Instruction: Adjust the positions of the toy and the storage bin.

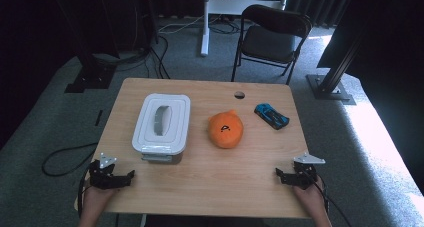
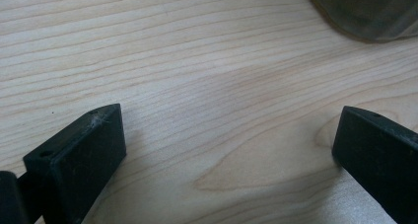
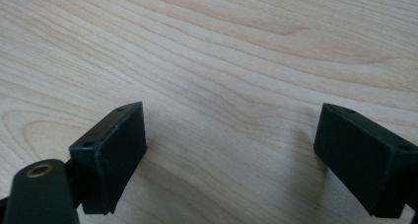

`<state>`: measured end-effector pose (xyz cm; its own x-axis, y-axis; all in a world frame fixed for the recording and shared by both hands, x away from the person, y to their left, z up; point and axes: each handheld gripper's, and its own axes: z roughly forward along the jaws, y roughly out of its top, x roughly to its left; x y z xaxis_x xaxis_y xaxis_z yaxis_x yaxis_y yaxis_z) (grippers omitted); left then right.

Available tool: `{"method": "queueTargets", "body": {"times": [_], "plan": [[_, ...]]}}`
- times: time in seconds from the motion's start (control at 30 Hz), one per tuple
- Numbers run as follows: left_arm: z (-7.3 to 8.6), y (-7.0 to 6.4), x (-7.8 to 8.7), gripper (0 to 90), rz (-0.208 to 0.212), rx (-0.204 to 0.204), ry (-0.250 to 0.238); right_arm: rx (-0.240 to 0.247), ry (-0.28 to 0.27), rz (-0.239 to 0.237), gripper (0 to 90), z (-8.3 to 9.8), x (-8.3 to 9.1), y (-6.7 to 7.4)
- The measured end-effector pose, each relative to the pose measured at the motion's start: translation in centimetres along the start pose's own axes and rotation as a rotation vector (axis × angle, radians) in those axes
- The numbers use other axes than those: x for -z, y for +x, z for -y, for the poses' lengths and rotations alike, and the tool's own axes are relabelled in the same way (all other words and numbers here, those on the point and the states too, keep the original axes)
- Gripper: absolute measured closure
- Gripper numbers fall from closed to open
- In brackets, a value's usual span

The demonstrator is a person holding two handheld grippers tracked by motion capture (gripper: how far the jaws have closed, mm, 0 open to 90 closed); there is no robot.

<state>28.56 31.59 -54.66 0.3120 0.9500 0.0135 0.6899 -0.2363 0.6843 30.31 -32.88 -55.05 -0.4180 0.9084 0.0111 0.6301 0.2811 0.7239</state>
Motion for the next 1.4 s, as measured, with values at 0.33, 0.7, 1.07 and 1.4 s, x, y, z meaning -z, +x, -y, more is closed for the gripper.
{"method": "queueTargets", "body": {"times": [0.33,0.7,1.07,1.4], "plan": [[-0.2,-0.1,-0.2,0.3,-0.001,0.004,-0.003,0.006,0.001,-0.005,11.7,0.1,0.1,0.0],[-0.2,-0.1,-0.2,0.3,0.0,0.003,-0.002,0.024,0.027,-0.019,11.6,-0.3,0.0,-0.1],[-0.2,0.0,-0.2,0.4,0.002,0.0,-0.001,0.038,0.066,-0.028,11.9,-1.0,-0.2,0.0],[-0.2,0.0,-0.2,0.4,0.002,0.001,-0.002,0.029,0.023,0.002,11.6,-2.5,0.0,-0.8]]}}
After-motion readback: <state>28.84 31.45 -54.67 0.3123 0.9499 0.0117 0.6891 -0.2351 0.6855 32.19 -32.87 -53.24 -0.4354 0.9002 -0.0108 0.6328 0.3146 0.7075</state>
